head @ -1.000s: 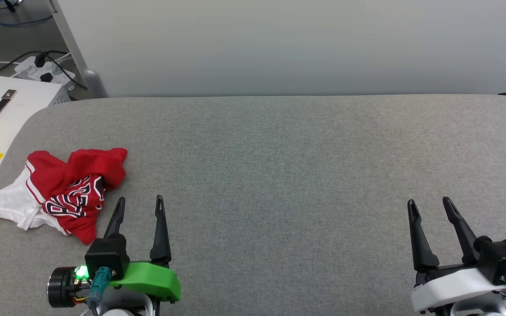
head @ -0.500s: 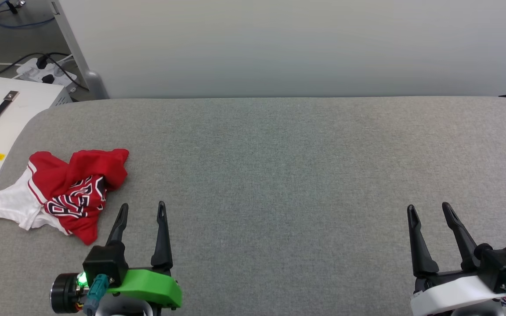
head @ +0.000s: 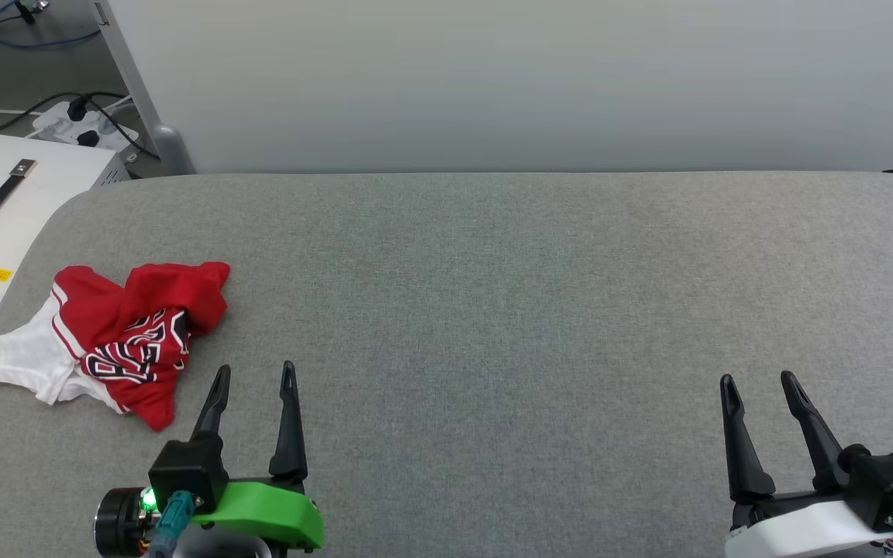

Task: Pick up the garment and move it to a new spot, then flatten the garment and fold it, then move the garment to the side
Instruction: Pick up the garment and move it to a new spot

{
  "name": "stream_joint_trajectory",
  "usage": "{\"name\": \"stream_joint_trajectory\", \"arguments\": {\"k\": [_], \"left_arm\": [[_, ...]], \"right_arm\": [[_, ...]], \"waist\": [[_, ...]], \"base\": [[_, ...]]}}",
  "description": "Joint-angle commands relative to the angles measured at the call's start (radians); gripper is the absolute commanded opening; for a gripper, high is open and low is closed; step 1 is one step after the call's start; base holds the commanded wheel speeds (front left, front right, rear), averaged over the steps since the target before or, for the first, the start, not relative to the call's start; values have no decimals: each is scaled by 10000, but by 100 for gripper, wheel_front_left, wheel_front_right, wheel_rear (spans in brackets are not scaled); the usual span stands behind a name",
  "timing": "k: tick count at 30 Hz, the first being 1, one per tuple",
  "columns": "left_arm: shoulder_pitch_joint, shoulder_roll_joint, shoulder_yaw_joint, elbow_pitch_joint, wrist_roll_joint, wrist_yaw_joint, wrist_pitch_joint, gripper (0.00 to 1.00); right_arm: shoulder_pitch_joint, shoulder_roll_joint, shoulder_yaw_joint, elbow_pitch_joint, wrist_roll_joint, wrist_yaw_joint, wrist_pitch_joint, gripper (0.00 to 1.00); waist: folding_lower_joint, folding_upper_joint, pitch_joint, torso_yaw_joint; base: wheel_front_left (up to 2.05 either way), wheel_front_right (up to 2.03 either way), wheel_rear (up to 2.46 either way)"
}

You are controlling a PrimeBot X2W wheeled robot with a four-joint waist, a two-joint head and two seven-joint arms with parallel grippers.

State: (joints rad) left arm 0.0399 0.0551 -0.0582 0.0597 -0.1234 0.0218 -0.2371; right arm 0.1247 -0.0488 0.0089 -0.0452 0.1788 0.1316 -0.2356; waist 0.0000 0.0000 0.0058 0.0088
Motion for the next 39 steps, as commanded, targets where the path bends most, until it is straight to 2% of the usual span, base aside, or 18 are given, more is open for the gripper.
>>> {"name": "stream_joint_trajectory", "arguments": {"k": [1, 11, 17, 23, 39], "left_arm": [[114, -46, -14, 65, -107, 19, -104, 100], [115, -49, -50, 188, -77, 118, -247, 100], [67, -49, -20, 231, -11, 168, -247, 100], [6, -49, 121, 280, 53, 233, -247, 100], [-128, -49, 584, 329, -24, 267, -247, 100]], "right_arm": [[143, -13, 25, 33, 116, -9, -122, 100], [205, -14, 38, 62, 147, -9, -262, 100], [234, -14, 80, 63, 67, -9, -262, 100], [172, -14, 200, 1, -60, -9, -262, 100], [30, -14, 324, -46, -197, -9, -262, 100]], "waist": [[0, 0, 16, 4], [0, 0, 37, 58], [0, 0, 52, 382], [0, 0, 166, 996], [0, 0, 443, 3251]], "base": [[0, 0, 0], [0, 0, 0], [0, 0, 0], [0, 0, 0], [0, 0, 0]]}}
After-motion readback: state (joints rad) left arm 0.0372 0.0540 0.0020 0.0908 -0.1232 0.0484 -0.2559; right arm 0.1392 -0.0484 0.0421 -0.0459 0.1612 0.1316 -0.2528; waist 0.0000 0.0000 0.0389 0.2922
